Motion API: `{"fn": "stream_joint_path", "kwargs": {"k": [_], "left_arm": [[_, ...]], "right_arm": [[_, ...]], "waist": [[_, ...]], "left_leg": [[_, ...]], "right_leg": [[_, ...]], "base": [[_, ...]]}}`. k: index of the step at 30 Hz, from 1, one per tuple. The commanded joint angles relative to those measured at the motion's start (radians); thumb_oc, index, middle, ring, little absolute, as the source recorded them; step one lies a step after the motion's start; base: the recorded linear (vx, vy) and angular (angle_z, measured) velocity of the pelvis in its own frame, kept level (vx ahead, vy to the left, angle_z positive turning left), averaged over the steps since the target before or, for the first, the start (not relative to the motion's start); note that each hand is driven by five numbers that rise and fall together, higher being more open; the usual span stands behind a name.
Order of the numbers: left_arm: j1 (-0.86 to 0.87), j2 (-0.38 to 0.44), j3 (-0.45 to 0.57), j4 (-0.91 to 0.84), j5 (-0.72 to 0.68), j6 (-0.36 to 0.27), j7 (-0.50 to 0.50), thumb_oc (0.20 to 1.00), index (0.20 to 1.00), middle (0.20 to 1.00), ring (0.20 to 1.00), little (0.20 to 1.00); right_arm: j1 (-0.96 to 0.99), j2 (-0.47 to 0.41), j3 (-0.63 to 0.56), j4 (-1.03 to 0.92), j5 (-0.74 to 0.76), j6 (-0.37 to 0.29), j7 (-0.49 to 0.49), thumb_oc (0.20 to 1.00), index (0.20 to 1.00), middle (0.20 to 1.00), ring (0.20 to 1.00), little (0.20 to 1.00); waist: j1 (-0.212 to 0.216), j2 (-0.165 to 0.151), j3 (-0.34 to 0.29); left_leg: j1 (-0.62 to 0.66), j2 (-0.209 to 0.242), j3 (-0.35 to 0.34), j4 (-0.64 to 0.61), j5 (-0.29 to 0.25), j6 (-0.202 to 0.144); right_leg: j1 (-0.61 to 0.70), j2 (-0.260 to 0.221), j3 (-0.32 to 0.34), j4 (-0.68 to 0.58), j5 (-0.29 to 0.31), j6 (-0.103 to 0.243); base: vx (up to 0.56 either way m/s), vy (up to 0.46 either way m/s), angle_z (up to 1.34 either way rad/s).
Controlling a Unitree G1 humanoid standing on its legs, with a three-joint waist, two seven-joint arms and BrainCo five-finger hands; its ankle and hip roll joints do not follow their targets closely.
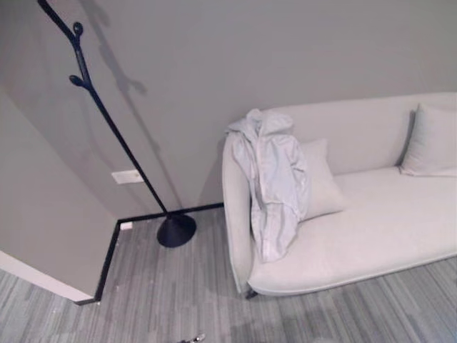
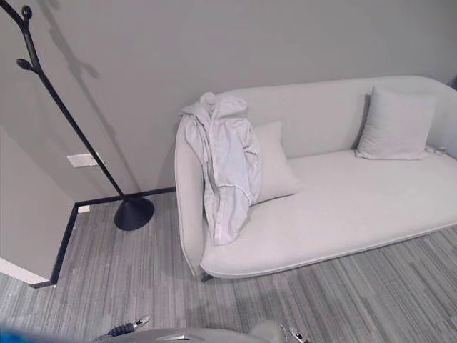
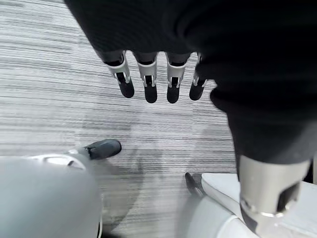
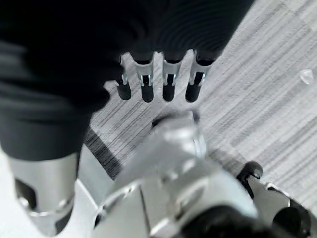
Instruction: Hang the clothes on the sofa on the clothes rack.
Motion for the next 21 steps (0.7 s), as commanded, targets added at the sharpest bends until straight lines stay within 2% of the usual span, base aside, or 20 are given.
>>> {"fn": "stream_joint_path", "kwargs": {"k": [1, 2, 3, 4, 5, 9, 13, 16, 17, 20, 21], "left_arm": [[-0.029, -0.001, 0.027, -0.021, 0.039, -0.01, -0.001, 1.0, 1.0, 1.0, 1.0, 1.0], [-0.029, -0.001, 0.027, -0.021, 0.039, -0.01, -0.001, 1.0, 1.0, 1.0, 1.0, 1.0], [-0.028, -0.01, 0.023, -0.024, 0.044, -0.011, -0.002, 1.0, 1.0, 1.0, 1.0, 1.0], [-0.027, -0.016, 0.017, -0.026, 0.053, -0.015, -0.003, 1.0, 1.0, 1.0, 1.0, 1.0], [-0.024, -0.03, 0.001, -0.029, 0.065, -0.017, -0.004, 1.0, 1.0, 1.0, 1.0, 1.0], [-0.019, -0.038, -0.005, -0.031, 0.077, -0.015, -0.009, 1.0, 1.0, 1.0, 1.0, 1.0], [-0.001, -0.035, 0.022, -0.022, 0.069, -0.01, 0.001, 1.0, 1.0, 1.0, 1.0, 1.0], [0.002, -0.034, 0.03, -0.023, 0.066, -0.012, 0.006, 1.0, 1.0, 1.0, 1.0, 1.0], [0.002, -0.036, 0.028, -0.026, 0.067, -0.013, 0.011, 1.0, 1.0, 1.0, 1.0, 1.0], [-0.005, -0.058, 0.006, -0.076, 0.047, -0.024, 0.03, 1.0, 1.0, 1.0, 1.0, 1.0], [-0.01, -0.061, -0.003, -0.1, 0.039, -0.029, 0.037, 1.0, 1.0, 1.0, 1.0, 1.0]], "right_arm": [[-0.088, -0.004, -0.005, 0.023, 0.009, -0.035, -0.011, 1.0, 1.0, 1.0, 1.0, 1.0], [-0.088, -0.004, -0.004, 0.023, 0.009, -0.035, -0.011, 1.0, 1.0, 1.0, 1.0, 1.0], [-0.085, 0.003, 0.003, 0.005, 0.019, -0.037, -0.012, 1.0, 1.0, 1.0, 1.0, 1.0], [-0.084, 0.004, 0.007, -0.003, 0.018, -0.037, -0.011, 1.0, 1.0, 1.0, 1.0, 1.0], [-0.083, 0.01, 0.014, -0.012, 0.014, -0.038, -0.012, 1.0, 1.0, 1.0, 1.0, 1.0], [-0.077, 0.011, 0.023, -0.02, -0.014, -0.037, -0.014, 1.0, 1.0, 1.0, 1.0, 1.0], [-0.072, 0.003, 0.049, -0.03, -0.078, -0.042, -0.025, 1.0, 1.0, 1.0, 1.0, 1.0], [-0.071, -0.004, 0.066, -0.07, -0.1, -0.053, -0.031, 1.0, 1.0, 1.0, 1.0, 1.0], [-0.069, -0.01, 0.072, -0.101, -0.112, -0.056, -0.037, 1.0, 1.0, 1.0, 1.0, 1.0], [-0.074, -0.034, 0.106, -0.226, -0.165, -0.073, -0.069, 1.0, 1.0, 1.0, 1.0, 1.0], [-0.077, -0.044, 0.116, -0.268, -0.177, -0.077, -0.081, 1.0, 1.0, 1.0, 1.0, 1.0]], "waist": [[-0.032, -0.027, 0.045], [-0.031, -0.027, 0.045], [-0.042, -0.035, 0.047], [-0.048, -0.045, 0.045], [-0.057, -0.048, 0.04], [-0.057, -0.056, 0.029], [-0.04, -0.063, -0.012], [-0.037, -0.061, -0.018], [-0.037, -0.061, -0.017], [-0.027, -0.059, -0.016], [-0.019, -0.066, -0.006]], "left_leg": [[-0.048, -0.079, -0.036, 0.011, 0.001, -0.013], [-0.047, -0.079, -0.035, 0.011, 0.001, -0.013], [-0.035, -0.082, -0.039, 0.011, -0.008, -0.013], [-0.039, -0.09, -0.033, 0.011, 0.007, -0.011], [-0.027, -0.092, -0.042, 0.011, 0.0, -0.012], [-0.003, -0.097, -0.057, 0.011, -0.014, -0.018], [0.031, -0.071, -0.071, 0.017, -0.026, -0.037], [0.038, -0.051, -0.078, 0.04, -0.034, -0.049], [0.04, -0.038, -0.082, 0.059, -0.038, -0.056], [-0.018, 0.012, -0.109, 0.239, 0.033, -0.101], [-0.066, 0.026, -0.123, 0.336, 0.067, -0.114]], "right_leg": [[0.005, -0.004, 0.097, -0.025, 0.017, 0.045], [0.006, -0.004, 0.098, -0.025, 0.017, 0.045], [-0.007, 0.016, 0.134, -0.063, 0.037, 0.056], [-0.02, 0.017, 0.147, -0.087, 0.069, 0.05], [-0.031, 0.019, 0.174, -0.109, 0.092, 0.059], [-0.011, 0.011, 0.176, -0.143, 0.108, 0.06], [0.031, 0.032, 0.174, -0.138, 0.077, 0.04], [0.041, 0.042, 0.16, -0.117, 0.049, 0.027], [0.052, 0.049, 0.154, -0.108, 0.034, 0.02], [0.111, 0.086, 0.142, -0.139, 0.011, -0.02], [0.131, 0.092, 0.139, -0.156, 0.006, -0.033]], "base": [[0.11, -0.001, 0.13], [0.16, -0.03, 0.43], [0.09, -0.077, 0.48], [0.22, -0.151, 0.37], [0.12, -0.125, 0.03], [0.16, -0.107, -0.03], [0.22, -0.212, 0.23], [0.13, -0.178, 0.1], [0.12, -0.229, 0.14], [0.15, -0.298, 0.2], [0.07, -0.277, 0.26]]}}
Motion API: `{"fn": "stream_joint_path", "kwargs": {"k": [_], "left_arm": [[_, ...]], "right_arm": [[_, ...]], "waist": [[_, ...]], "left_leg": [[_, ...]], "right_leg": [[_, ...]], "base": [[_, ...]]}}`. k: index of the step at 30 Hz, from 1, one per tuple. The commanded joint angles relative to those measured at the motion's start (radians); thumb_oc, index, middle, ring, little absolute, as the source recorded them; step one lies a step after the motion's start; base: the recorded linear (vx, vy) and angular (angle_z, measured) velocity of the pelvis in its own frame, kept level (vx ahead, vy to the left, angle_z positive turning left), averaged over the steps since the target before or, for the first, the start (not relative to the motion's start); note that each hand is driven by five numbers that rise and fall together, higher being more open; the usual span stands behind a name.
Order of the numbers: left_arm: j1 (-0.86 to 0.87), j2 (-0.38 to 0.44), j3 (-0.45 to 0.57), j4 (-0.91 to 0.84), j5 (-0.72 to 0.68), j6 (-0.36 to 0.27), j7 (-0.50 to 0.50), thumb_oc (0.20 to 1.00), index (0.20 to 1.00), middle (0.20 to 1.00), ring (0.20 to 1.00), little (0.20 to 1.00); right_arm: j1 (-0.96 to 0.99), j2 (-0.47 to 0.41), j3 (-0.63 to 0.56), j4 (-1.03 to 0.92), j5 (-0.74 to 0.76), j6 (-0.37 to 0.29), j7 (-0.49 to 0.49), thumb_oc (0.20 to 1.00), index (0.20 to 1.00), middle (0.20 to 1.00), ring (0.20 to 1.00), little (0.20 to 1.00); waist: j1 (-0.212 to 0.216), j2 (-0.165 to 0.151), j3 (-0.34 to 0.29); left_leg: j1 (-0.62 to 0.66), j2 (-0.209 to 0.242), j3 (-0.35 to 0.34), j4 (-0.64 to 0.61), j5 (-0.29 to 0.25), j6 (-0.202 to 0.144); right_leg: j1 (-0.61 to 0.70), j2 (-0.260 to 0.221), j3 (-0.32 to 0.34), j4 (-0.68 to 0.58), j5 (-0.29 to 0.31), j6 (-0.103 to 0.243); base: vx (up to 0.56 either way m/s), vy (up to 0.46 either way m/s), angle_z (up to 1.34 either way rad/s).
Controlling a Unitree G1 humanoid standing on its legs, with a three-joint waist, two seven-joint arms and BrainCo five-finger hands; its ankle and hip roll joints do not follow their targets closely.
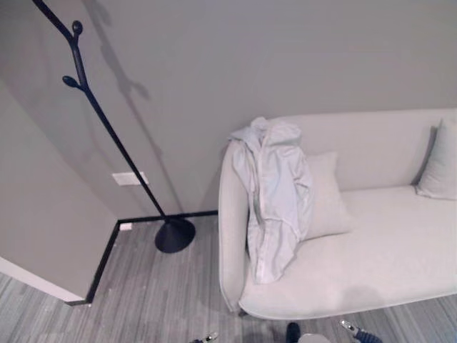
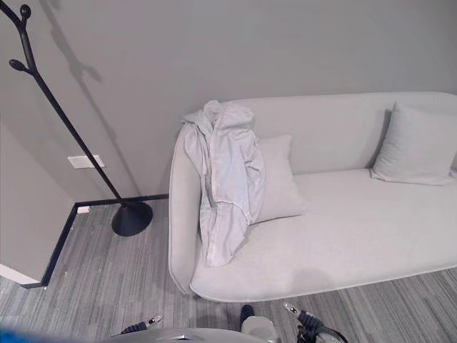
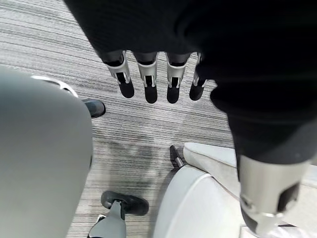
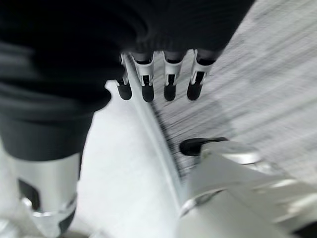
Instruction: Hang the clothes on the sofa on the clothes rack.
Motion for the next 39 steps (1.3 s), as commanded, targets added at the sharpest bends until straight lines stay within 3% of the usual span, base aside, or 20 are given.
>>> {"fn": "stream_joint_path", "kwargs": {"k": [1, 3, 6, 7, 8, 9, 11, 13, 16, 20, 24, 27, 31, 34, 36, 39], "left_arm": [[-0.021, 0.007, -0.035, -0.086, -0.016, -0.031, 0.033, 1.0, 1.0, 1.0, 1.0, 1.0], [-0.024, 0.001, -0.053, -0.124, -0.027, -0.037, 0.043, 1.0, 1.0, 1.0, 1.0, 1.0], [-0.023, -0.013, -0.077, -0.152, -0.039, -0.041, 0.053, 1.0, 1.0, 1.0, 1.0, 1.0], [-0.013, -0.019, -0.084, -0.172, -0.057, -0.045, 0.055, 1.0, 1.0, 1.0, 1.0, 1.0], [-0.013, -0.019, -0.084, -0.172, -0.057, -0.045, 0.055, 1.0, 1.0, 1.0, 1.0, 1.0], [-0.003, -0.023, -0.08, -0.176, -0.079, -0.049, 0.061, 1.0, 1.0, 1.0, 1.0, 1.0], [-0.001, -0.028, -0.077, -0.18, -0.105, -0.05, 0.069, 1.0, 1.0, 1.0, 1.0, 1.0], [-0.006, -0.034, -0.084, -0.175, -0.115, -0.051, 0.076, 1.0, 1.0, 1.0, 1.0, 1.0], [-0.014, -0.041, -0.083, -0.154, -0.108, -0.058, 0.074, 1.0, 1.0, 1.0, 1.0, 1.0], [0.004, -0.036, -0.083, -0.118, -0.06, -0.054, 0.069, 1.0, 1.0, 1.0, 1.0, 1.0], [-0.01, -0.011, -0.11, -0.113, 0.042, -0.056, 0.075, 1.0, 1.0, 1.0, 1.0, 1.0], [-0.053, 0.018, -0.139, -0.136, 0.081, -0.063, 0.096, 1.0, 1.0, 1.0, 1.0, 1.0], [-0.079, 0.032, -0.16, -0.148, 0.081, -0.071, 0.112, 1.0, 1.0, 1.0, 1.0, 1.0], [-0.125, 0.026, -0.21, -0.168, 0.055, -0.106, 0.189, 1.0, 1.0, 1.0, 1.0, 1.0], [-0.129, 0.024, -0.226, -0.176, 0.05, -0.113, 0.205, 1.0, 1.0, 1.0, 1.0, 1.0], [-0.144, 0.026, -0.293, -0.22, 0.064, -0.132, 0.252, 1.0, 1.0, 1.0, 1.0, 1.0]], "right_arm": [[-0.051, -0.028, 0.057, -0.076, -0.073, -0.054, -0.044, 1.0, 1.0, 1.0, 1.0, 1.0], [-0.065, -0.038, 0.077, -0.102, -0.094, -0.058, -0.061, 1.0, 1.0, 1.0, 1.0, 1.0], [-0.09, -0.049, 0.104, -0.088, -0.126, -0.051, -0.078, 1.0, 1.0, 1.0, 1.0, 1.0], [-0.11, -0.054, 0.123, -0.071, -0.154, -0.046, -0.087, 1.0, 1.0, 1.0, 1.0, 1.0], [-0.11, -0.054, 0.123, -0.071, -0.154, -0.046, -0.087, 1.0, 1.0, 1.0, 1.0, 1.0], [-0.124, -0.058, 0.14, -0.075, -0.17, -0.044, -0.085, 1.0, 1.0, 1.0, 1.0, 1.0], [-0.138, -0.061, 0.159, -0.071, -0.189, -0.04, -0.086, 1.0, 1.0, 1.0, 1.0, 1.0], [-0.158, -0.062, 0.174, -0.048, -0.202, -0.037, -0.088, 1.0, 1.0, 1.0, 1.0, 1.0], [-0.186, -0.053, 0.194, -0.001, -0.21, -0.036, -0.077, 1.0, 1.0, 1.0, 1.0, 1.0], [-0.163, -0.031, 0.196, 0.012, -0.219, -0.03, -0.056, 1.0, 1.0, 1.0, 1.0, 1.0], [-0.144, 0.001, 0.202, 0.022, -0.212, -0.026, -0.041, 1.0, 1.0, 1.0, 1.0, 1.0], [-0.169, 0.024, 0.213, 0.029, -0.215, -0.025, -0.058, 1.0, 1.0, 1.0, 1.0, 1.0], [-0.2, 0.033, 0.177, 0.065, -0.16, -0.024, -0.085, 1.0, 1.0, 1.0, 1.0, 1.0], [-0.305, 0.034, 0.137, 0.186, -0.122, -0.037, -0.2, 1.0, 1.0, 1.0, 1.0, 1.0], [-0.332, 0.027, 0.133, 0.213, -0.115, -0.034, -0.219, 1.0, 1.0, 1.0, 1.0, 1.0], [-0.443, -0.021, 0.092, 0.335, -0.156, -0.014, -0.35, 1.0, 1.0, 1.0, 1.0, 1.0]], "waist": [[0.007, -0.054, 0.012], [0.03, -0.073, 0.037], [0.048, -0.078, 0.05], [0.062, -0.071, 0.052], [0.062, -0.072, 0.053], [0.076, -0.07, 0.047], [0.092, -0.056, 0.047], [0.106, -0.04, 0.05], [0.119, -0.021, 0.044], [0.128, -0.01, 0.009], [0.136, -0.027, -0.013], [0.146, -0.045, -0.008], [0.148, -0.045, 0.012], [0.164, -0.017, 0.079], [0.167, -0.008, 0.089], [0.191, 0.034, 0.144]], "left_leg": [[-0.168, -0.07, -0.016, 0.315, 0.211, -0.019], [-0.259, -0.063, -0.048, 0.493, 0.261, -0.025], [-0.318, -0.044, -0.037, 0.523, 0.262, -0.011], [-0.325, -0.018, -0.016, 0.425, 0.234, 0.0], [-0.323, -0.019, -0.015, 0.423, 0.235, 0.0], [-0.328, 0.004, -0.006, 0.261, 0.231, 0.001], [-0.339, 0.027, -0.029, 0.069, 0.303, -0.02], [-0.373, 0.069, -0.057, -0.044, 0.388, -0.047], [-0.369, 0.103, -0.072, -0.111, 0.413, -0.071], [-0.344, 0.091, -0.046, -0.091, 0.394, -0.081], [-0.333, 0.046, -0.007, -0.075, 0.364, -0.072], [-0.399, 0.009, -0.006, -0.031, 0.33, -0.053], [-0.481, -0.005, -0.015, 0.019, 0.315, -0.045], [-0.605, -0.024, -0.041, 0.073, 0.315, -0.044], [-0.623, -0.027, -0.042, 0.075, 0.318, -0.043], [-0.654, -0.029, -0.04, 0.067, 0.333, -0.046]], "right_leg": [[0.1, -0.028, 0.076, -0.063, -0.054, -0.006], [0.146, -0.021, 0.074, -0.094, -0.07, -0.033], [0.187, -0.022, 0.064, -0.123, -0.083, -0.036], [0.215, -0.03, 0.05, -0.142, -0.09, -0.025], [0.216, -0.03, 0.051, -0.142, -0.09, -0.025], [0.227, -0.048, 0.037, -0.149, -0.098, -0.008], [0.246, -0.048, 0.033, -0.157, -0.114, 0.004], [0.268, -0.051, 0.03, -0.163, -0.124, 0.014], [0.313, -0.059, 0.046, -0.173, -0.141, 0.035], [0.358, -0.083, 0.056, -0.184, -0.148, 0.049], [0.346, -0.14, 0.057, -0.186, -0.126, 0.077], [0.288, -0.185, 0.055, -0.186, -0.096, 0.101], [0.235, -0.197, 0.052, -0.186, -0.081, 0.107], [0.143, -0.207, 0.045, -0.181, -0.053, 0.109], [0.125, -0.206, 0.044, -0.179, -0.05, 0.109], [0.099, -0.213, 0.034, -0.183, -0.039, 0.118]], "base": [[0.05, -0.276, 0.18], [0.06, -0.237, 0.2], [0.1, -0.078, -0.01], [0.15, -0.018, -0.19], [0.21, 0.073, -0.1], [0.16, 0.103, 0.12], [0.22, 0.142, 0.4], [0.22, 0.116, 0.24], [0.26, 0.109, -0.11], [0.32, 0.115, -0.24], [0.27, 0.151, -0.07], [0.09, 0.118, -0.04], [-0.04, 0.044, 0.2], [-0.16, 0.035, 0.12], [-0.07, 0.038, 0.15], [-0.03, 0.065, 0.06]]}}
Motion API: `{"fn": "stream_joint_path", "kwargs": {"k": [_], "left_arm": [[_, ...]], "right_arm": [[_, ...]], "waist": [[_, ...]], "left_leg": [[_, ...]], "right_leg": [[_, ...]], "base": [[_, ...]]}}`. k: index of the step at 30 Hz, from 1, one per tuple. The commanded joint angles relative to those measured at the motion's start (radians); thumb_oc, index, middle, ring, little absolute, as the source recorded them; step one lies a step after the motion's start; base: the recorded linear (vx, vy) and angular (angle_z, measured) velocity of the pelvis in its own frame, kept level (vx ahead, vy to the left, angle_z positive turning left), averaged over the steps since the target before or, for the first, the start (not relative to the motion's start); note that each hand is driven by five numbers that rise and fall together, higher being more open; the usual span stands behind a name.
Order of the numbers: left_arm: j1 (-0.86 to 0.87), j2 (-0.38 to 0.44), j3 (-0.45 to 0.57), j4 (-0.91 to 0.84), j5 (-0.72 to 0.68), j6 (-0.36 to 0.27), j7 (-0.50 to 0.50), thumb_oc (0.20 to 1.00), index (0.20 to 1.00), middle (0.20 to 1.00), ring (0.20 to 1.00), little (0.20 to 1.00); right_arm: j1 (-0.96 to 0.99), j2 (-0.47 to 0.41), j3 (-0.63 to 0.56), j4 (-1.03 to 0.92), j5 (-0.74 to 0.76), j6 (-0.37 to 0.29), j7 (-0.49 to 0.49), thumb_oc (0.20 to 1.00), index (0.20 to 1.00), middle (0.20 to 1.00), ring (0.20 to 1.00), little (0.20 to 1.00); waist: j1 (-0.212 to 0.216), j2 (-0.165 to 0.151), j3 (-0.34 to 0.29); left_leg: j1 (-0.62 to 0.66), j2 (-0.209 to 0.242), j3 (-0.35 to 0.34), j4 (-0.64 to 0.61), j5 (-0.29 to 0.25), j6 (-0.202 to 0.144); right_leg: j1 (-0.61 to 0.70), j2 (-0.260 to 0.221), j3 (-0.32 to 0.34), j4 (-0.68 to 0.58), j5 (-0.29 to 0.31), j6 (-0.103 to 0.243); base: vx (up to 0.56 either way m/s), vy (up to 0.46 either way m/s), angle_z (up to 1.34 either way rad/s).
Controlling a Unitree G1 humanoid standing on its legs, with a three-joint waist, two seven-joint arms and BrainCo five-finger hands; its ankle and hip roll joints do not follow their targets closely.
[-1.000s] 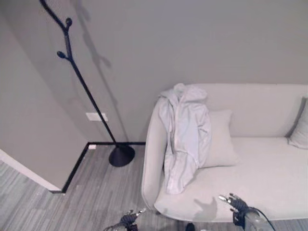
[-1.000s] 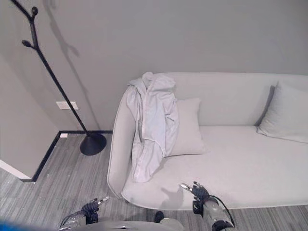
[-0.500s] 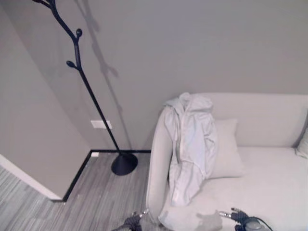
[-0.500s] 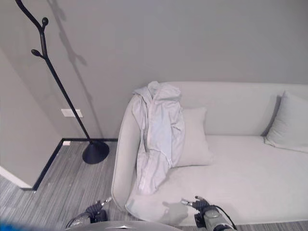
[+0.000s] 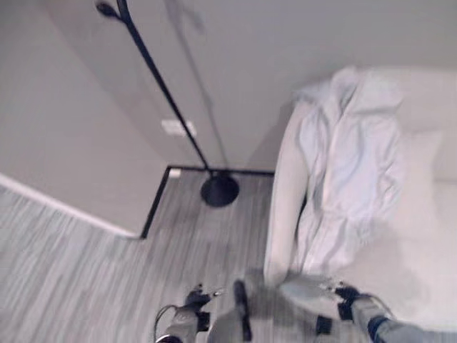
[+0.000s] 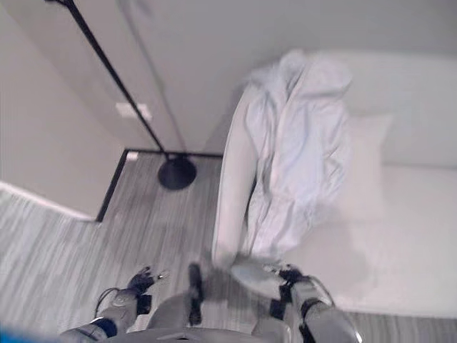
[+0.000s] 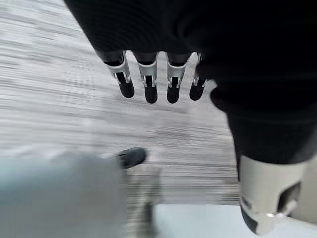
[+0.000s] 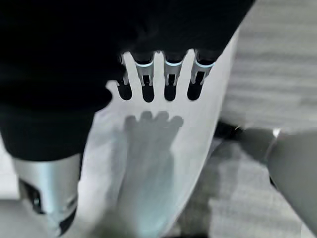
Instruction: Hang the clothes on the sofa on the clothes rack.
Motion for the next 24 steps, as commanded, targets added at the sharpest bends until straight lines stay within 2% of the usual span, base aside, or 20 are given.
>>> {"fn": "stream_joint_path", "kwargs": {"k": [1, 6, 11, 16, 17, 24], "left_arm": [[-0.045, 0.016, -0.072, -0.018, 0.031, -0.063, 0.073, 1.0, 1.0, 1.0, 1.0, 1.0], [-0.026, 0.018, -0.048, 0.016, 0.05, -0.066, 0.109, 1.0, 1.0, 1.0, 1.0, 1.0], [-0.036, 0.015, -0.048, 0.012, 0.06, -0.074, 0.12, 1.0, 1.0, 1.0, 1.0, 1.0], [-0.048, 0.049, -0.118, -0.107, 0.109, -0.094, 0.118, 1.0, 1.0, 1.0, 1.0, 1.0], [-0.045, 0.074, -0.153, -0.158, 0.137, -0.1, 0.118, 1.0, 1.0, 1.0, 1.0, 1.0], [-0.052, 0.073, -0.159, -0.097, 0.143, -0.093, 0.129, 1.0, 1.0, 1.0, 1.0, 1.0]], "right_arm": [[-0.09, -0.073, -0.054, 0.091, -0.022, -0.003, -0.211, 1.0, 1.0, 1.0, 1.0, 1.0], [-0.075, -0.079, -0.076, -0.055, -0.038, -0.031, -0.35, 1.0, 1.0, 1.0, 1.0, 1.0], [-0.08, -0.065, -0.055, -0.125, -0.026, -0.045, -0.336, 1.0, 1.0, 1.0, 1.0, 1.0], [-0.172, -0.09, -0.026, -0.087, -0.002, -0.053, -0.298, 1.0, 1.0, 1.0, 1.0, 1.0], [-0.249, -0.111, -0.018, -0.065, 0.002, -0.059, -0.3, 1.0, 1.0, 1.0, 1.0, 1.0], [-0.356, -0.099, 0.016, -0.06, 0.015, -0.074, -0.303, 1.0, 1.0, 1.0, 1.0, 1.0]], "waist": [[0.028, 0.002, 0.041], [-0.001, -0.01, 0.066], [-0.004, -0.017, 0.081], [0.019, 0.004, 0.105], [0.038, 0.015, 0.118], [0.061, 0.017, 0.136]], "left_leg": [[-0.089, 0.064, -0.028, 0.078, -0.005, -0.096], [-0.104, 0.07, -0.002, 0.091, -0.019, -0.089], [-0.133, 0.071, -0.006, 0.115, -0.033, -0.084], [-0.172, 0.058, -0.018, 0.128, -0.038, -0.081], [-0.201, 0.046, -0.024, 0.138, -0.042, -0.079], [-0.278, 0.033, -0.03, 0.202, -0.076, -0.07]], "right_leg": [[0.045, -0.047, 0.022, 0.015, -0.036, -0.024], [0.0, -0.054, 0.057, 0.015, -0.024, -0.019], [-0.032, -0.056, 0.063, 0.021, -0.016, -0.019], [-0.049, -0.062, 0.05, 0.021, -0.008, -0.012], [-0.058, -0.069, 0.041, 0.018, -0.003, -0.005], [-0.085, -0.087, 0.034, 0.021, 0.001, 0.0]], "base": [[0.01, 0.094, -0.1], [0.02, 0.037, -0.12], [0.02, -0.016, -0.16], [0.06, 0.021, 0.02], [0.06, 0.05, 0.15], [0.05, 0.042, 0.08]]}}
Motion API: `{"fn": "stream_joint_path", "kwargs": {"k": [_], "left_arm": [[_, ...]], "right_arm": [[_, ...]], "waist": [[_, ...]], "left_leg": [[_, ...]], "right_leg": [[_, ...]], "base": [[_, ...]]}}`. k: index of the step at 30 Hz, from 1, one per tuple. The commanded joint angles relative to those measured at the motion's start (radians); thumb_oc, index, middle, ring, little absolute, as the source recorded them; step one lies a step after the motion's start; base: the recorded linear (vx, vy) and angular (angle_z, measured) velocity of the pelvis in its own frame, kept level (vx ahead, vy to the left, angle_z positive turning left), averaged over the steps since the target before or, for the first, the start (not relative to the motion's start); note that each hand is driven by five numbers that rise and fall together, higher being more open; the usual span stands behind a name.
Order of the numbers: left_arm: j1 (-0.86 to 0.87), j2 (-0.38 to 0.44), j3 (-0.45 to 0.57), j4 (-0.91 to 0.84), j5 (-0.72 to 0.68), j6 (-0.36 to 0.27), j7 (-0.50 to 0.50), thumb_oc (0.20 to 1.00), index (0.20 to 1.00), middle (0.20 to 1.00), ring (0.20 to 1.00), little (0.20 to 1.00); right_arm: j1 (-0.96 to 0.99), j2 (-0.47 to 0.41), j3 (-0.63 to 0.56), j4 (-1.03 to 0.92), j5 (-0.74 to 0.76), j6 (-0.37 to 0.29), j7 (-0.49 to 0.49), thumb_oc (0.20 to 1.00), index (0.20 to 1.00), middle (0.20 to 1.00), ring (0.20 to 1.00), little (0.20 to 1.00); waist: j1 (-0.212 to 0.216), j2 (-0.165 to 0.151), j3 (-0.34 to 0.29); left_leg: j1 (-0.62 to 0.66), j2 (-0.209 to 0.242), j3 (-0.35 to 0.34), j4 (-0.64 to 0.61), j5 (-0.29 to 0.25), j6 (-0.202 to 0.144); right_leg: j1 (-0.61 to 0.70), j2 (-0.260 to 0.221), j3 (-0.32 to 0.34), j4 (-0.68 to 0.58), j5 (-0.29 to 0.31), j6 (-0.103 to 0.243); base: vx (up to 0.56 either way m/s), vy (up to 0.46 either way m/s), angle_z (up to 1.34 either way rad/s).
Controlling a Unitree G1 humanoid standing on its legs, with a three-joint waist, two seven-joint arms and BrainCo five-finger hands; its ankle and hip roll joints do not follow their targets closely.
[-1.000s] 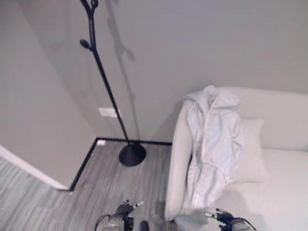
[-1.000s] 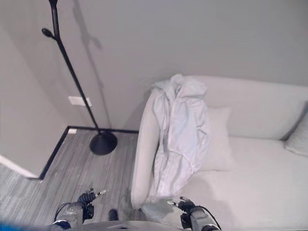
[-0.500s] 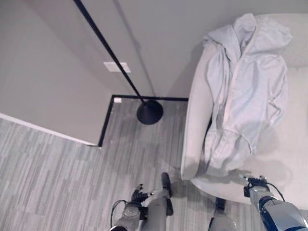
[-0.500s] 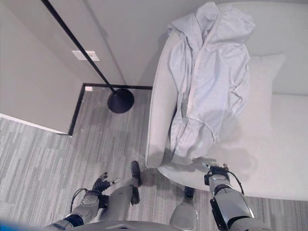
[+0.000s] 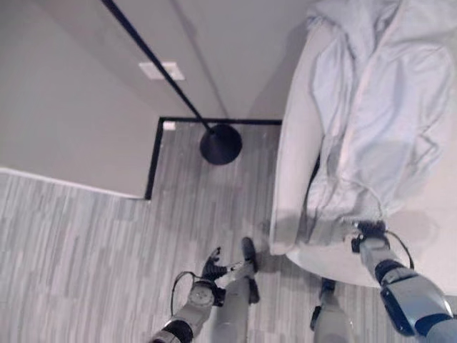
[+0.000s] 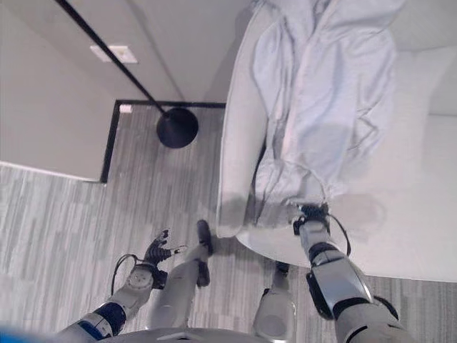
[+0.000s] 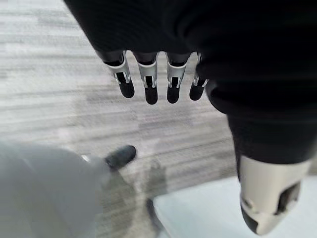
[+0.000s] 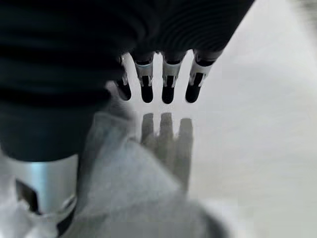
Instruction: Hang the clothes on the sofa on the clothes rack.
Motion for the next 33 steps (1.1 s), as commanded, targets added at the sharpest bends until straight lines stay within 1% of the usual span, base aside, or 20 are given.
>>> {"fn": "stream_joint_path", "kwargs": {"k": [1, 4, 5, 6, 10, 13, 15, 19, 21, 26, 27, 28, 29, 31, 33], "left_arm": [[0.002, 0.012, -0.044, 0.06, 0.03, -0.005, 0.025, 1.0, 1.0, 1.0, 1.0, 1.0], [-0.005, 0.006, -0.046, 0.08, 0.022, -0.002, 0.032, 1.0, 1.0, 1.0, 1.0, 1.0], [-0.016, -0.002, -0.046, 0.093, 0.018, 0.001, 0.036, 1.0, 1.0, 1.0, 1.0, 1.0], [-0.016, -0.003, -0.046, 0.093, 0.018, 0.001, 0.036, 1.0, 1.0, 1.0, 1.0, 1.0], [-0.055, -0.014, -0.045, 0.131, 0.019, 0.018, 0.053, 1.0, 1.0, 1.0, 1.0, 1.0], [-0.072, -0.016, -0.056, 0.13, 0.028, 0.023, 0.06, 1.0, 1.0, 1.0, 1.0, 1.0], [-0.089, -0.016, -0.084, 0.11, 0.045, 0.027, 0.067, 1.0, 1.0, 1.0, 1.0, 1.0], [-0.097, -0.017, -0.113, 0.106, 0.07, 0.036, 0.079, 1.0, 1.0, 1.0, 1.0, 1.0], [-0.105, -0.022, -0.117, 0.128, 0.077, 0.043, 0.088, 1.0, 1.0, 1.0, 1.0, 1.0], [-0.127, -0.026, -0.126, 0.157, 0.081, 0.059, 0.105, 1.0, 1.0, 1.0, 1.0, 1.0], [-0.131, -0.026, -0.128, 0.157, 0.084, 0.061, 0.105, 1.0, 1.0, 1.0, 1.0, 1.0], [-0.136, -0.029, -0.128, 0.163, 0.095, 0.07, 0.107, 1.0, 1.0, 1.0, 1.0, 1.0], [-0.141, -0.033, -0.128, 0.165, 0.094, 0.07, 0.11, 1.0, 1.0, 1.0, 1.0, 1.0], [-0.155, -0.034, -0.135, 0.162, 0.092, 0.071, 0.112, 1.0, 1.0, 1.0, 1.0, 1.0], [-0.164, -0.029, -0.152, 0.145, 0.087, 0.064, 0.114, 1.0, 1.0, 1.0, 1.0, 1.0]], "right_arm": [[-0.063, -0.011, 0.023, -0.002, 0.021, -0.038, 0.008, 1.0, 1.0, 1.0, 1.0, 1.0], [-0.124, -0.001, 0.042, 0.018, 0.032, -0.036, 0.014, 1.0, 1.0, 1.0, 1.0, 1.0], [-0.159, 0.016, 0.048, 0.026, 0.04, -0.034, 0.014, 1.0, 1.0, 1.0, 1.0, 1.0], [-0.159, 0.016, 0.048, 0.026, 0.04, -0.034, 0.014, 1.0, 1.0, 1.0, 1.0, 1.0], [-0.18, 0.132, 0.118, -0.012, 0.039, -0.027, 0.039, 1.0, 1.0, 1.0, 1.0, 1.0], [-0.168, 0.185, 0.148, -0.008, 0.03, -0.015, 0.05, 1.0, 1.0, 1.0, 1.0, 1.0], [-0.163, 0.22, 0.164, 0.007, 0.041, -0.007, 0.057, 1.0, 1.0, 1.0, 1.0, 1.0], [-0.16, 0.271, 0.171, 0.017, 0.061, -0.009, 0.038, 1.0, 1.0, 1.0, 1.0, 1.0], [-0.165, 0.279, 0.174, 0.025, 0.069, -0.009, 0.034, 1.0, 1.0, 1.0, 1.0, 1.0], [-0.197, 0.294, 0.155, 0.024, 0.157, -0.018, 0.016, 1.0, 1.0, 1.0, 1.0, 1.0], [-0.198, 0.3, 0.161, 0.005, 0.165, -0.022, 0.016, 1.0, 1.0, 1.0, 1.0, 1.0], [-0.193, 0.319, 0.193, -0.044, 0.146, -0.028, 0.014, 1.0, 1.0, 1.0, 1.0, 1.0], [-0.192, 0.318, 0.201, -0.05, 0.139, -0.027, 0.014, 1.0, 1.0, 1.0, 1.0, 1.0], [-0.198, 0.308, 0.198, -0.032, 0.148, -0.022, 0.014, 1.0, 1.0, 1.0, 1.0, 1.0], [-0.245, 0.275, 0.149, 0.043, 0.206, -0.008, 0.023, 1.0, 1.0, 1.0, 1.0, 1.0]], "waist": [[0.014, -0.005, -0.012], [0.033, 0.002, -0.001], [0.042, 0.002, 0.004], [0.042, 0.002, 0.004], [0.058, -0.014, 0.003], [0.066, -0.013, 0.001], [0.075, -0.006, -0.003], [0.087, -0.005, -0.009], [0.09, -0.007, -0.009], [0.099, -0.014, 0.001], [0.1, -0.017, 0.002], [0.097, -0.026, 0.004], [0.095, -0.028, 0.006], [0.098, -0.026, 0.009], [0.114, -0.012, 0.016]], "left_leg": [[-0.169, 0.046, -0.064, 0.221, -0.104, -0.083], [-0.215, 0.036, -0.069, 0.26, -0.124, -0.074], [-0.234, 0.029, -0.07, 0.273, -0.133, -0.066], [-0.234, 0.029, -0.07, 0.273, -0.133, -0.065], [-0.274, 0.012, -0.069, 0.307, -0.162, -0.043], [-0.288, -0.002, -0.079, 0.311, -0.164, -0.036], [-0.293, -0.017, -0.094, 0.304, -0.162, -0.031], [-0.294, -0.037, -0.113, 0.289, -0.16, -0.023], [-0.287, -0.046, -0.118, 0.276, -0.157, -0.021], [-0.264, -0.07, -0.122, 0.24, -0.151, -0.011], [-0.261, -0.073, -0.122, 0.239, -0.152, -0.01], [-0.26, -0.077, -0.119, 0.244, -0.158, -0.007], [-0.262, -0.078, -0.119, 0.247, -0.159, -0.005], [-0.267, -0.081, -0.123, 0.25, -0.162, -0.003], [-0.278, -0.089, -0.133, 0.254, -0.163, 0.0]], "right_leg": [[0.052, -0.07, 0.009, 0.018, -0.027, 0.006], [0.04, -0.08, 0.002, 0.017, -0.023, 0.012], [0.033, -0.085, -0.001, 0.016, -0.02, 0.015], [0.033, -0.085, -0.001, 0.016, -0.02, 0.015], [0.032, -0.103, -0.019, 0.02, -0.009, 0.02], [0.031, -0.109, -0.033, 0.029, -0.005, 0.023], [0.032, -0.113, -0.049, 0.041, -0.005, 0.023], [0.036, -0.116, -0.065, 0.054, -0.005, 0.024], [0.038, -0.119, -0.074, 0.06, -0.003, 0.026], [0.04, -0.133, -0.09, 0.081, 0.034, 0.034], [0.042, -0.134, -0.09, 0.082, 0.039, 0.034], [0.042, -0.139, -0.093, 0.092, 0.052, 0.034], [0.04, -0.142, -0.094, 0.098, 0.056, 0.034], [0.035, -0.145, -0.102, 0.111, 0.055, 0.034], [0.033, -0.147, -0.113, 0.118, 0.052, 0.032]], "base": [[0.1, 0.013, 0.09], [0.06, 0.072, 0.12], [0.04, 0.078, 0.02], [0.04, 0.081, -0.01], [0.05, 0.048, 0.0], [0.04, 0.021, 0.1], [0.05, 0.007, 0.11], [0.03, 0.018, 0.19], [0.03, 0.025, 0.14], [0.02, 0.039, 0.15], [0.03, 0.045, 0.1], [0.02, 0.048, 0.07], [0.02, 0.045, 0.01], [0.0, 0.0, 0.0], [0.02, 0.006, 0.06]]}}
